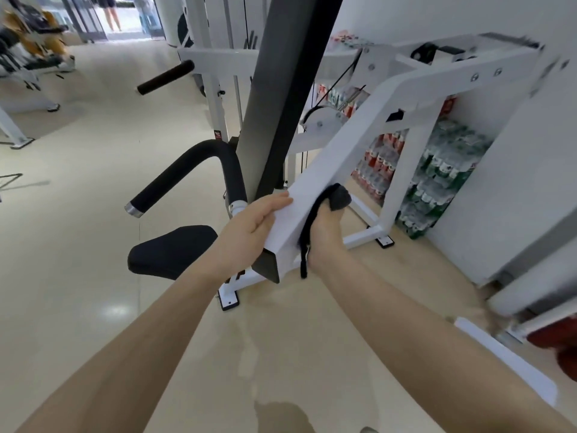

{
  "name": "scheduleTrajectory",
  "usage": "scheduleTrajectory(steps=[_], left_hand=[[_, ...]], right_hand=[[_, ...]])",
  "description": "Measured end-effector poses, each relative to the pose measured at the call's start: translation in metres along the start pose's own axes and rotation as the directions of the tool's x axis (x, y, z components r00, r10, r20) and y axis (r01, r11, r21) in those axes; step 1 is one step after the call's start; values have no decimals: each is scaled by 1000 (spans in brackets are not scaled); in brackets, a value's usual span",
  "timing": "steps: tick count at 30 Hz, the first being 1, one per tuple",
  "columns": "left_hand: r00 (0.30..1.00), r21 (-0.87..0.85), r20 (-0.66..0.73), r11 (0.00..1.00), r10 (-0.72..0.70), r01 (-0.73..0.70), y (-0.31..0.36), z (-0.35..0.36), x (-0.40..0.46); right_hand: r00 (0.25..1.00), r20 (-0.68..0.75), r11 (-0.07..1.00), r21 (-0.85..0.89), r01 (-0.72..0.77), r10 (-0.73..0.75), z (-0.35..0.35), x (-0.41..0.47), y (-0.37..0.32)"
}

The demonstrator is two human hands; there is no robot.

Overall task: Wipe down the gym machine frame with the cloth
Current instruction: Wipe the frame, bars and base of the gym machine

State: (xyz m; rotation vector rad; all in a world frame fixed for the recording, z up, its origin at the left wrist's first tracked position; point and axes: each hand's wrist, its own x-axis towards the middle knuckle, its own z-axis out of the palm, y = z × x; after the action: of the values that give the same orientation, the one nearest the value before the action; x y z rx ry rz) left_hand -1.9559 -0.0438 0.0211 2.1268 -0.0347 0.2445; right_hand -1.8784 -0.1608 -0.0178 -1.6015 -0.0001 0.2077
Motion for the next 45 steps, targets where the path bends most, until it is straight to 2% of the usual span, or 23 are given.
scheduleTrajectory(steps=[2, 3, 6, 8, 9, 10, 12, 13, 16, 18, 22, 25, 27, 30, 33, 34, 35, 36, 38, 39, 40, 42, 45], left_hand=[[996, -76, -90, 997, -10, 3, -2, 3, -2], [992, -132, -126, 991, -32, 15, -3, 5, -3], [962, -329, -223, 941, -155, 76, -4, 11, -6], [941, -349, -281, 933, -189, 83, -5, 13, -9], [939, -350, -286, 933, -192, 84, -7, 14, -10], [940, -370, -280, 925, -196, 82, -8, 15, -10], [933, -476, -272, 876, -234, 81, -11, 16, -10], [925, -534, -272, 841, -265, 83, -13, 16, -10], [920, -629, -253, 774, -301, 80, -15, 14, -12], [927, -653, -226, 752, -299, 83, -14, 14, -14], [895, -712, -178, 682, -409, 170, -9, 16, -11], [925, -601, -197, 785, -325, 148, -4, 16, -15], [926, -499, -239, 855, -294, 142, 2, 17, -22], [911, -322, -351, 941, -217, 100, 11, 21, -32], [892, -276, -401, 956, -207, 98, 13, 26, -49], [885, -270, -412, 957, -216, 108, 10, 27, -56], [877, -252, -425, 960, -225, 124, 8, 28, -64], [871, -228, -435, 963, -230, 141, 5, 29, -73], [869, -181, -436, 969, -234, 170, 4, 32, -91], [868, -168, -434, 968, -241, 184, 3, 36, -99], [866, -166, -431, 966, -252, 199, 3, 41, -107], [861, -192, -408, 950, -304, 245, 1, 55, -122], [882, -229, -307, 927, -358, 297, 2, 78, -143]], right_hand=[[995, -17, 992, -73, 99, -100, 10, -25, 7], [984, 7, 983, -50, 176, -176, 9, -37, 9], [909, 38, 906, -71, 416, -415, 1, -37, 20], [865, 80, 866, -34, 498, -494, 1, -31, 19], [819, 127, 819, -66, 570, -560, 2, -33, 16], [757, 204, 741, -164, 651, -620, 2, -34, 13], [578, 427, 479, -323, 816, -695, -7, -29, 6], [502, 529, 366, -346, 864, -685, -13, -24, 0], [335, 704, 150, -312, 938, -627, -27, -14, -16], [242, 741, 48, -274, 961, -626, -29, -19, -15], [21, 783, -182, -170, 968, -621, -23, -20, 2], [-104, 768, -316, -133, 939, -632, -23, -9, 8], [-128, 749, -342, -138, 929, -650, -26, -7, 15], [-107, 747, -344, -169, 924, -656, -28, -10, 21], [-49, 758, -300, -197, 933, -650, -31, -15, 25], [-8, 769, -282, -225, 933, -639, -36, -15, 30], [66, 783, -254, -278, 926, -619, -46, -14, 36], [195, 798, -188, -358, 914, -571, -59, -13, 45], [533, 769, 52, -553, 832, -353, -92, -18, 57], [665, 716, 189, -637, 747, -215, -109, -24, 61], [753, 646, 316, -693, 648, -127, -120, -32, 60], [850, 521, 539, -694, 476, -80, -133, -50, 60], [919, 393, 815, -540, 210, 24, -135, -77, 62]])
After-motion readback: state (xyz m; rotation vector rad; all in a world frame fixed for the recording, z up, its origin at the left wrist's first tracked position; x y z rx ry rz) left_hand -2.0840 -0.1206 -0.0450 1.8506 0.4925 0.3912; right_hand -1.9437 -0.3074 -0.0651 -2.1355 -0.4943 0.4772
